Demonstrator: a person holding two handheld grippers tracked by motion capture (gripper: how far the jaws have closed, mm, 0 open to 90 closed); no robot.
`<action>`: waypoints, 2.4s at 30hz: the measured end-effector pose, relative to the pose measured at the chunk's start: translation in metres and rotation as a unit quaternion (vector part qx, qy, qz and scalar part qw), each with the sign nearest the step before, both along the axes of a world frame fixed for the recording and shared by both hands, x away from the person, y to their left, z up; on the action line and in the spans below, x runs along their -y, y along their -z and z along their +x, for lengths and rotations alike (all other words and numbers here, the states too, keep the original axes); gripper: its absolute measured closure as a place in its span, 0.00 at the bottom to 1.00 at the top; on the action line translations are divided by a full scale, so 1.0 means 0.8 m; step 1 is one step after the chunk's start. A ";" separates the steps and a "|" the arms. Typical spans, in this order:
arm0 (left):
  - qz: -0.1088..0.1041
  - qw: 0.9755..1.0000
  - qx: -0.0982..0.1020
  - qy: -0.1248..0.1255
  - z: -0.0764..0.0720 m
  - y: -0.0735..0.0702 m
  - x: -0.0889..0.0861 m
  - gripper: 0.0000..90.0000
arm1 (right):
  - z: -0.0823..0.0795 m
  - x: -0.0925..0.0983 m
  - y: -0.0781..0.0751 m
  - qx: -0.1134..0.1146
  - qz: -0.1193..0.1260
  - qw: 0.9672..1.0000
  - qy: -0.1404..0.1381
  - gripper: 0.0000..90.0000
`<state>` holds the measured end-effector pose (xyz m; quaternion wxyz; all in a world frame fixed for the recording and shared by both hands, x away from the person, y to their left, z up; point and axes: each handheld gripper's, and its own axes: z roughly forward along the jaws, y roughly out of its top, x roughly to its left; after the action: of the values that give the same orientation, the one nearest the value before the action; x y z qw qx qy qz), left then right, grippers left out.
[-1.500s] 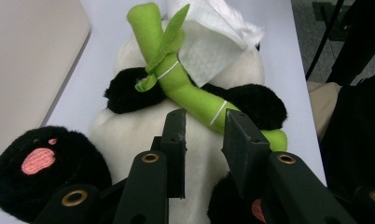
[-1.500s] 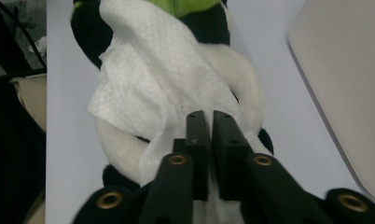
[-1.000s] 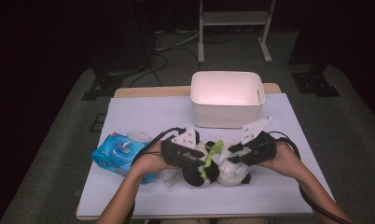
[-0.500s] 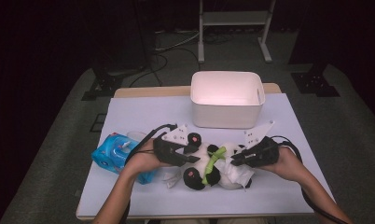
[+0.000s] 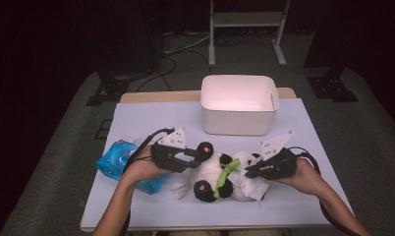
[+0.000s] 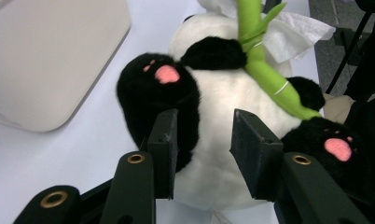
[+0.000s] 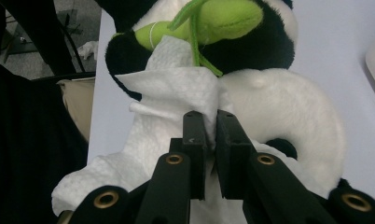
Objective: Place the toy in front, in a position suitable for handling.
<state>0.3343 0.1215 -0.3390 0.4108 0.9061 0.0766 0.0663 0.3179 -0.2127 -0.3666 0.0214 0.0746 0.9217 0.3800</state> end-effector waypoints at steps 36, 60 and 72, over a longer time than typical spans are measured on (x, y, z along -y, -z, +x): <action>0.013 0.999 -0.030 0.026 0.010 0.010 0.036 0.61 | -0.009 -0.004 -0.017 0.008 0.031 0.999 -0.011 0.98; 0.009 0.999 -0.014 0.031 -0.004 0.008 0.031 0.64 | 0.016 0.012 -0.030 0.021 0.002 0.999 0.038 0.98; 0.002 0.999 -0.014 0.030 -0.005 0.010 0.027 0.64 | 0.010 -0.024 -0.043 0.025 -0.003 1.000 0.011 0.75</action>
<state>0.3301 0.1001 -0.3471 0.4098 0.9096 0.0552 0.0412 0.3258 -0.1938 -0.3321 0.0493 0.0751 0.9213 0.3784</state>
